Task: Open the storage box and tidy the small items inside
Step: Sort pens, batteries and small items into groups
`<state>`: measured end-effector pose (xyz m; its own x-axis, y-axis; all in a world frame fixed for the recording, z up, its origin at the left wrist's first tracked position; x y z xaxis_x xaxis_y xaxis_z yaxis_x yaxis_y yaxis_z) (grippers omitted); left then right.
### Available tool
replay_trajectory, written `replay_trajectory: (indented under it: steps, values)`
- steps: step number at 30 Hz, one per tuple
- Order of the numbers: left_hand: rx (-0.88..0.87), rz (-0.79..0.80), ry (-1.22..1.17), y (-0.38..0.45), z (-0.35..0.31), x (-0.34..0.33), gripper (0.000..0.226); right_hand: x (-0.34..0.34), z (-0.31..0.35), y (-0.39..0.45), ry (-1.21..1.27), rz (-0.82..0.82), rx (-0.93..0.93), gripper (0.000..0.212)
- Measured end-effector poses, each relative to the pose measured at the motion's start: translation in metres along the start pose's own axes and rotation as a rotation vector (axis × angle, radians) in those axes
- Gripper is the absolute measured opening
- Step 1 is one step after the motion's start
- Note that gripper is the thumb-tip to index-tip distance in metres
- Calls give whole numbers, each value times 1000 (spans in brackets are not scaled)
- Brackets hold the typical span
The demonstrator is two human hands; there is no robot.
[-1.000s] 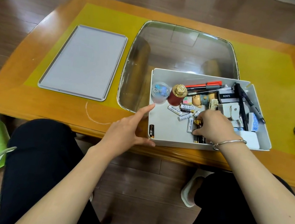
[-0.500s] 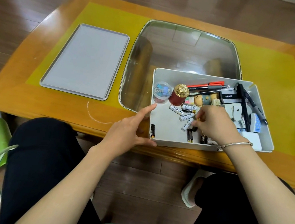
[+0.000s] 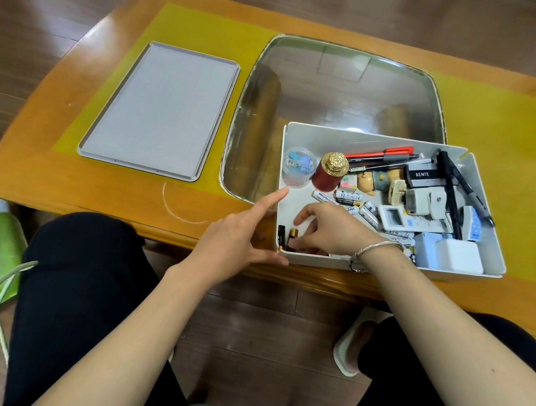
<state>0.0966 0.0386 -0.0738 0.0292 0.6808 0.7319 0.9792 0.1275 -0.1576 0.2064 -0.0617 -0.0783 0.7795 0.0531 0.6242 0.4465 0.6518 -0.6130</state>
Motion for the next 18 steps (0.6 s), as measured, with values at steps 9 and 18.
replay_trajectory:
  steps: [9, 18]
  values:
    - [-5, -11, 9, 0, 0, 0, 106, -6, 4, 3, 46, -6, 76, 43]
    - [-9, -25, 20, 0, 1, -1, 108, -7, 6, 8, 34, -2, 103, 32]
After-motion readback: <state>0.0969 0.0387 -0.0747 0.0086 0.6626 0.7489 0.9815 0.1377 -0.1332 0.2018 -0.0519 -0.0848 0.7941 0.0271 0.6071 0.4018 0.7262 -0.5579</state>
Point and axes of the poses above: each hand's wrist, its own y-axis towards the middle knuckle, its own x-axis out of the back of the hand, z = x × y, the point moved 7 cm from there along y, towards the middle knuckle, and after that the axes turned 7 degrees about z, right-handed, at the moved point
